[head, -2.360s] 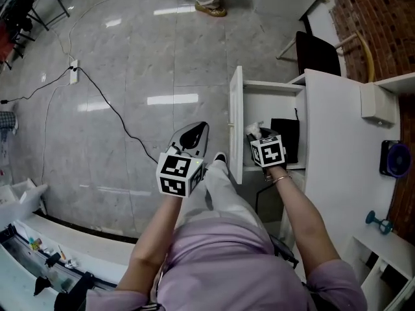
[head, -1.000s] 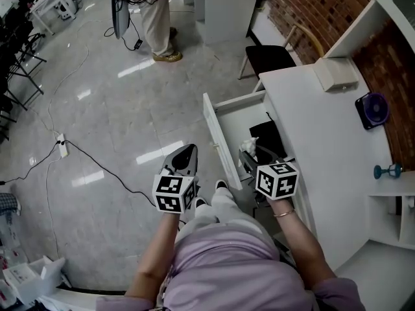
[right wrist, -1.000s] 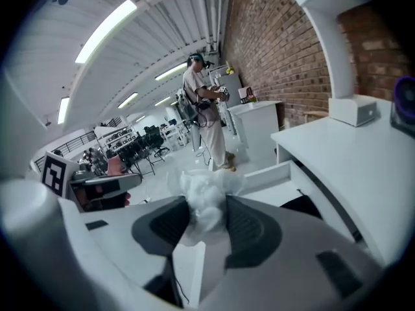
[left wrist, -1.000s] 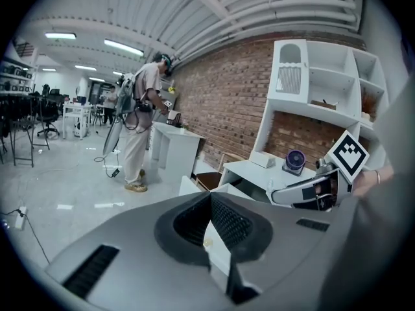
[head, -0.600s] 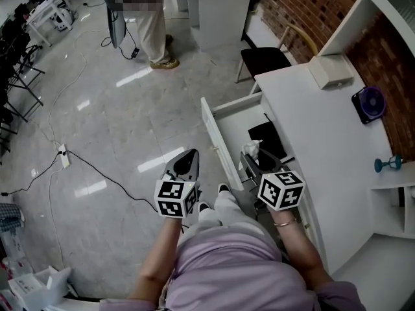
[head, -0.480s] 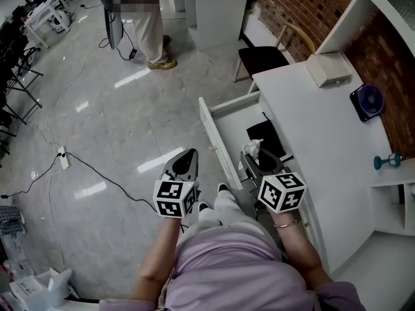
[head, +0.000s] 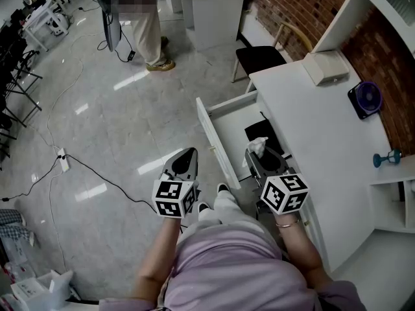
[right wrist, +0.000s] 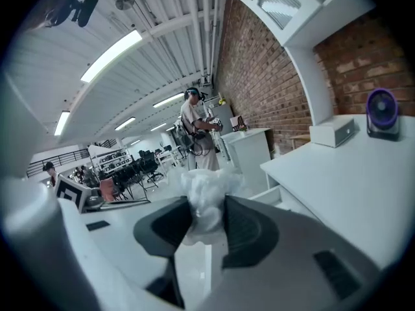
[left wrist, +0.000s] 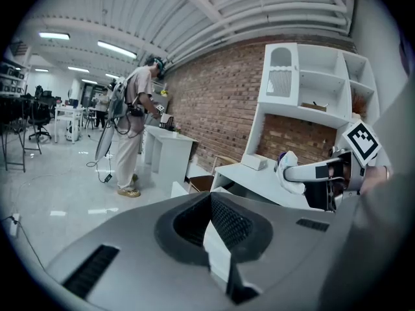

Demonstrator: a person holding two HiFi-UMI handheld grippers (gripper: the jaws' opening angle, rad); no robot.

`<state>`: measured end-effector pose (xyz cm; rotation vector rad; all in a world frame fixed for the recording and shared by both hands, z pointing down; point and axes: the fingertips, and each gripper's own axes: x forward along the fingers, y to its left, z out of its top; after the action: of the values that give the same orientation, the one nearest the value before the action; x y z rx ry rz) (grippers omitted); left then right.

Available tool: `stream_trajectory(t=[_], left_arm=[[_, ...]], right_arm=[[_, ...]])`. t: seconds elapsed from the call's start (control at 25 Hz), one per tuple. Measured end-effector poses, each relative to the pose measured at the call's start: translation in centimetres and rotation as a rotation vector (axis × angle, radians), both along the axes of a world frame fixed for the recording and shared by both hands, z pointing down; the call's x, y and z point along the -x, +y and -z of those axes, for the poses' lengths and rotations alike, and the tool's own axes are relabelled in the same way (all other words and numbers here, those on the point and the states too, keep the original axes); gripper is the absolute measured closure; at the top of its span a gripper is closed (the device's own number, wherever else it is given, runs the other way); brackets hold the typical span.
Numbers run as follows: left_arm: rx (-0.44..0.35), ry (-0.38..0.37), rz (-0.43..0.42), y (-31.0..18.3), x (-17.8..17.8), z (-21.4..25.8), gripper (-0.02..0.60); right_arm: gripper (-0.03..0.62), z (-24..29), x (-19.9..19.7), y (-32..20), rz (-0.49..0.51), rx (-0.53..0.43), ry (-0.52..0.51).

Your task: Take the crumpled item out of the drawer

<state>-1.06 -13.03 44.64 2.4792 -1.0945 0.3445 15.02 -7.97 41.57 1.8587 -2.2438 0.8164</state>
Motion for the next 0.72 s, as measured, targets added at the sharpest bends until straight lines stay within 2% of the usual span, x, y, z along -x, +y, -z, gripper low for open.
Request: stream_trajectory(t=[0.72], left_arm=[[0.001, 0.004, 0.017, -0.1, -1.0, 0.5, 0.58]], right_arm=[[0.444, 1.0, -1.7, -0.3, -0.006, -0.046, 0.032]])
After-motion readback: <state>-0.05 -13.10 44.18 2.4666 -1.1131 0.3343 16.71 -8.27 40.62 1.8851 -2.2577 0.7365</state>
